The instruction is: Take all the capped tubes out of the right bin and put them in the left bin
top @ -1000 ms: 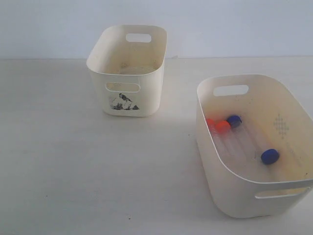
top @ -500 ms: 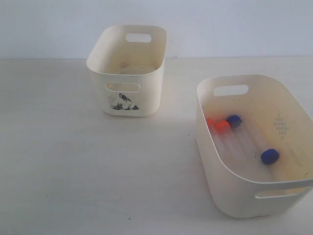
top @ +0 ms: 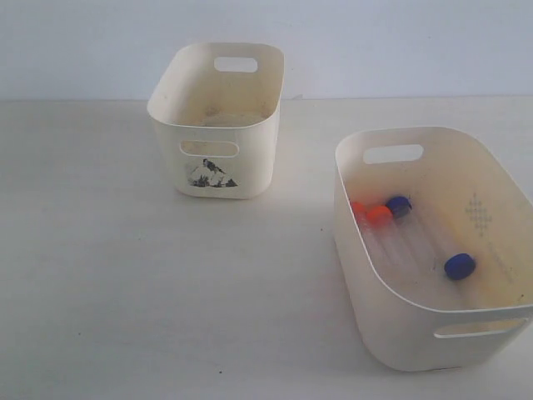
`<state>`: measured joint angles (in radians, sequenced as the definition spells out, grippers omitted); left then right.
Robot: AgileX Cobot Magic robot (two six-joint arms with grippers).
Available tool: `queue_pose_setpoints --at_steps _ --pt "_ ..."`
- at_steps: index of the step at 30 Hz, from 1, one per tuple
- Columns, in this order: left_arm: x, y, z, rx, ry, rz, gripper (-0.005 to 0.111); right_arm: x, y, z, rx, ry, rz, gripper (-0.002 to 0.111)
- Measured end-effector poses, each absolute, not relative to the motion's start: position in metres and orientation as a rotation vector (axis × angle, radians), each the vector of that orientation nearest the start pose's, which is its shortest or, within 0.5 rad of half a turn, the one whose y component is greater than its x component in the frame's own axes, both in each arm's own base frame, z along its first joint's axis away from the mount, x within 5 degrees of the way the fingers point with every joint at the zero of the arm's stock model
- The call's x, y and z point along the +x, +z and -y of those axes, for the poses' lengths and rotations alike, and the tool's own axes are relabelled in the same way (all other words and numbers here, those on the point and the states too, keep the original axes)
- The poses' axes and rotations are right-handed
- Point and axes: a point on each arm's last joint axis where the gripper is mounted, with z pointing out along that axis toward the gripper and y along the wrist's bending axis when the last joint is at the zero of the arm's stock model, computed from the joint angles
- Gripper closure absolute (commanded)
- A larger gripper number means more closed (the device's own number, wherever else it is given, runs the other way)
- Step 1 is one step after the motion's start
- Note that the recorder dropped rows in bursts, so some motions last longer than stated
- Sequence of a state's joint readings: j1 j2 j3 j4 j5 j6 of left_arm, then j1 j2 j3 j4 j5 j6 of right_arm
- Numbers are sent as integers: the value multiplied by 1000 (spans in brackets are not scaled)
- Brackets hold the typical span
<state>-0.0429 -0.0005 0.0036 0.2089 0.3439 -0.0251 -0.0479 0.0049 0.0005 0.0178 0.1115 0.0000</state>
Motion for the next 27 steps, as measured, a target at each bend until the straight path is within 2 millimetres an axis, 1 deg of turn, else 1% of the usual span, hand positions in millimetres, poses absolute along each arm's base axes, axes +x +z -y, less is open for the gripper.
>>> queue_pose_setpoints --at_steps 2,10,13,17,19,22,25,26,27 --pt "54 182 -4 146 155 -1820 102 57 210 3 49 -24 -1513 106" --pt "54 182 -4 146 155 -1820 102 56 219 3 48 -26 -1422 106" --pt "54 182 -4 146 155 -1820 102 54 228 3 46 -28 -1315 106" --pt "54 182 -4 146 155 -1820 102 47 247 3 70 15 -1090 106" --pt "54 182 -4 146 155 -1820 102 43 256 3 77 33 -1026 106" --pt "54 182 -4 146 155 -1820 102 36 282 2 78 41 -1003 106" --pt "54 182 -4 146 155 -1820 102 26 318 1 51 -5 -1053 106" --pt "54 182 -4 146 155 -1820 102 25 329 1 37 -28 -1100 106" --pt "54 182 -4 146 155 -1820 102 29 346 1 28 -41 -1244 106"
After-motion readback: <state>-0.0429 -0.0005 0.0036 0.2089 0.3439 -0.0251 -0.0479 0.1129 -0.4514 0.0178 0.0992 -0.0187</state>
